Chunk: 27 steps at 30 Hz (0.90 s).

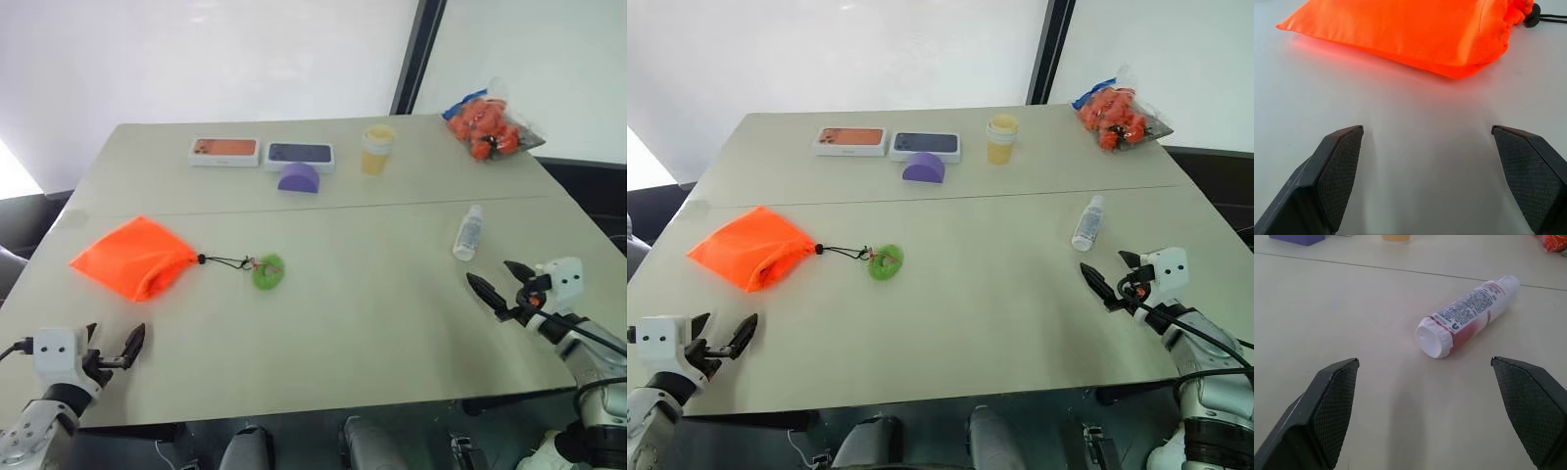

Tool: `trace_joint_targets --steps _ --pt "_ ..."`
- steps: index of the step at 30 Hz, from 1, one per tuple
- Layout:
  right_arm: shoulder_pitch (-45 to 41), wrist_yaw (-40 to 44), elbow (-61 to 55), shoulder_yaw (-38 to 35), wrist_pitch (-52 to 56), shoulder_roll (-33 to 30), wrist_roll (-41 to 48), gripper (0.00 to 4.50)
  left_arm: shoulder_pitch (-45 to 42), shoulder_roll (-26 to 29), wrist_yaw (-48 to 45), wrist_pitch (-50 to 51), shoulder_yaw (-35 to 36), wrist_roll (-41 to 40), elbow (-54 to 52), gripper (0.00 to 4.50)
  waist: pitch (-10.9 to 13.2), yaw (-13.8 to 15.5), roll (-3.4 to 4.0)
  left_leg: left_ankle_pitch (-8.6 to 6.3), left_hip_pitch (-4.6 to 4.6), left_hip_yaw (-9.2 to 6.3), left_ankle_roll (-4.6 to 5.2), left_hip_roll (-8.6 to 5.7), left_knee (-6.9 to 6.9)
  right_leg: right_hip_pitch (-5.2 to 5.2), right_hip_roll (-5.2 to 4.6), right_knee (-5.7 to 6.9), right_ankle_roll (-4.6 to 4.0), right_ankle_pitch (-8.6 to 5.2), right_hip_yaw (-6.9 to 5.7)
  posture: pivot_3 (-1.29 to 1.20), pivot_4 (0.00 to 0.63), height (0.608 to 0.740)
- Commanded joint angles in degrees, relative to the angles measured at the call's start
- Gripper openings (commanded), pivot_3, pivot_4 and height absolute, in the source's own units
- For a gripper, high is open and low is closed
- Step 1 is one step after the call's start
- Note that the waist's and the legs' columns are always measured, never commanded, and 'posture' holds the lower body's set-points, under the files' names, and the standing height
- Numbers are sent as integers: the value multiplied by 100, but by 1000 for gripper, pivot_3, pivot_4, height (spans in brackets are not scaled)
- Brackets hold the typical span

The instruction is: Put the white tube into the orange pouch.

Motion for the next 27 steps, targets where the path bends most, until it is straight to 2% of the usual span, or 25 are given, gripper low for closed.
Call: trace_joint_targets --steps 1,15,21,27 --pt "-27 -51 -194 -50 -121 43 35 4489 -23 111 -34 15 51 -45 -77 4500 0 0 -1 0 0 0 0 0 0 0 0 0 0 0 0 0 150 723" --pt "-296 62 -517 164 130 63 227 4489 -227 84 467 -138 189 144 -535 4500 -2 1 -1 1 1 1 1 0 2 2 3 3 0 1 0 0 150 723" --pt "-518 392 -1104 657 674 88 516 4489 -227 69 1077 -605 -184 1258 -1322 4500 -10 4 -8 1 2 1 2 0 2 9 3 5 0 2 0 0 150 723" --pt "-516 424 -1991 1343 1153 338 701 4489 -172 348 1398 -1114 -1240 3182 -1793 4500 -13 25 -8 1 1 -2 2 -1 0 10 5 6 1 2 -2 0 150 723"
